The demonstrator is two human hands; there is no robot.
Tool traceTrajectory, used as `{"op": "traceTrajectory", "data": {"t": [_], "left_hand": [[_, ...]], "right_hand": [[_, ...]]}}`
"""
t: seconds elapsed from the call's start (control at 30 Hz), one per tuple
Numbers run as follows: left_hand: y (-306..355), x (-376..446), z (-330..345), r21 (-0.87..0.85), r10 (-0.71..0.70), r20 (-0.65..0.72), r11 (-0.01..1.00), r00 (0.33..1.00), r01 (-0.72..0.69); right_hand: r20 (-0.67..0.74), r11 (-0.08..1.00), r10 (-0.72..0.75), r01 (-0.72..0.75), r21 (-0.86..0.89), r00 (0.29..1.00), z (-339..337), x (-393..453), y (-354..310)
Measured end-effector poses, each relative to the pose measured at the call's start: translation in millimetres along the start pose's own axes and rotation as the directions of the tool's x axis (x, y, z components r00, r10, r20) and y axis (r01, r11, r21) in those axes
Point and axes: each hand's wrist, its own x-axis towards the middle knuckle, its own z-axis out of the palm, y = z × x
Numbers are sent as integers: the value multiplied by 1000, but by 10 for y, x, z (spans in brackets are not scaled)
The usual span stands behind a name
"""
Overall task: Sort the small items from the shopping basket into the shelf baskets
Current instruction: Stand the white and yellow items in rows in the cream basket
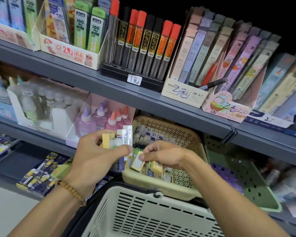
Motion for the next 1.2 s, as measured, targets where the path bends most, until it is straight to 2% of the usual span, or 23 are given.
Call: {"op": "traceTrajectory", "data": {"t": [0.13, 0.23, 0.33, 0.5, 0.63, 0.83, 0.97, 1.07, 1.2], "left_hand": [[-17, 8, -13, 6, 6, 3, 1000, 1000, -6], [-18, 12, -20, 2, 0, 8, 1000, 1000, 0], [-20, 20, -5, -9, -3, 11, 1000, 1000, 3], [-34, 18, 3, -24, -5, 22, 1000, 1000, 6], [-44, 26, -15, -15, -4, 16, 1000, 1000, 5], [-25, 27, -31, -39, -11, -16, 999, 1000, 10], [-16, 17, -24, -31, -17, -18, 999, 1000, 17], [-9, 7, -28, -36, -16, -17, 999, 1000, 15], [-22, 21, -9, -37, -16, 17, 999, 1000, 17]], "right_hand": [[-60, 997, -10, 14, 74, 998, 88, 102, -19], [-111, 969, 61, -33, 244, 992, -8, 9, 86], [-125, 871, 103, -29, 491, 987, -84, -98, 228], [-105, 733, 121, -18, 680, 987, -28, -226, 331], [-71, 738, 25, 29, 674, 997, 19, -242, 237], [-186, 785, 13, 105, 610, 983, 172, -184, 141], [-397, 740, 76, 215, 637, 914, 93, -164, 161], [-471, 746, 130, 227, 626, 873, -33, -182, 245], [-540, 869, 164, 138, 475, 826, -101, -276, 402]]}}
